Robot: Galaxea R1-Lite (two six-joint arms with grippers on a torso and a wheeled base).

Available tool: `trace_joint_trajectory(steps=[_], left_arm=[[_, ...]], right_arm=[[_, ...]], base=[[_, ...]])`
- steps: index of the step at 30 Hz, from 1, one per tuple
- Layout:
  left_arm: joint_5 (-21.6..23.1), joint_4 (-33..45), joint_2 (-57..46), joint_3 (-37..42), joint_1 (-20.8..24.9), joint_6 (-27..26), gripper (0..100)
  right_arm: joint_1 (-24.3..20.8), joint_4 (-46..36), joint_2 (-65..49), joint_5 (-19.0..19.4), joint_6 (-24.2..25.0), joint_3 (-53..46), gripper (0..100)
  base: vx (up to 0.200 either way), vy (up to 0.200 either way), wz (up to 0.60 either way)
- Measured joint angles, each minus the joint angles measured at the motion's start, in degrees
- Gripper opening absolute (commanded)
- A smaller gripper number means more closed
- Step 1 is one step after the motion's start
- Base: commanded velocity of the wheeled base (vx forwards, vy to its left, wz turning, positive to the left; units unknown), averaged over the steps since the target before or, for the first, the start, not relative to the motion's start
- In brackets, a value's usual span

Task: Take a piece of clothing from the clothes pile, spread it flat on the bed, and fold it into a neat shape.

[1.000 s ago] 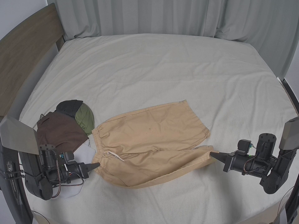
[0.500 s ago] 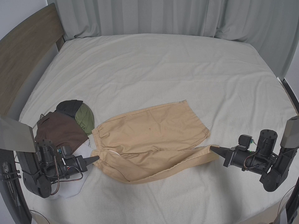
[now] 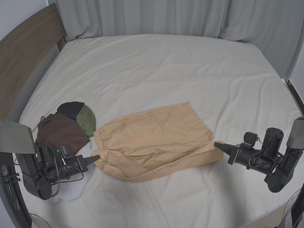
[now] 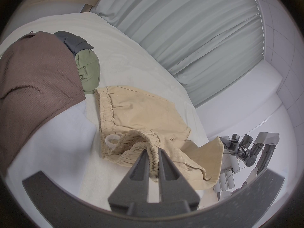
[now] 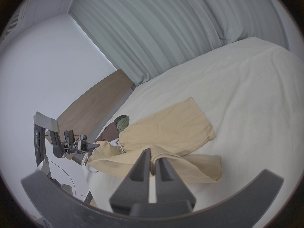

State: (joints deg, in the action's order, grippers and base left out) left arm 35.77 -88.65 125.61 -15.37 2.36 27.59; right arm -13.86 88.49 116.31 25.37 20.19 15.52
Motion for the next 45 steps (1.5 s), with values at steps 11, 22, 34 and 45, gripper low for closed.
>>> trace_joint_trajectory(steps=[11, 22, 34, 45], left_arm=[[-1.97, -0.02, -0.83, -0.66, 0.44, 0.07, 0], [-4.49, -0.02, -1.02, -2.84, 0.38, 2.60, 0], [-7.88, 0.00, -0.78, -6.42, 0.02, 5.74, 0], [-9.83, 0.00, 0.10, -8.66, 0.00, 6.55, 0]], right_arm=[[-0.74, -0.02, -1.54, -1.32, 1.76, 3.83, 0], [0.04, -0.17, -0.52, -0.93, 2.79, 11.11, 0], [0.22, -0.20, 3.51, 0.13, 2.85, 21.03, 0], [1.51, -2.27, 8.47, 0.71, 2.90, 31.17, 0]], base=[[0.000, 0.000, 0.00], [0.000, 0.000, 0.00], [0.000, 0.000, 0.00], [0.000, 0.000, 0.00]])
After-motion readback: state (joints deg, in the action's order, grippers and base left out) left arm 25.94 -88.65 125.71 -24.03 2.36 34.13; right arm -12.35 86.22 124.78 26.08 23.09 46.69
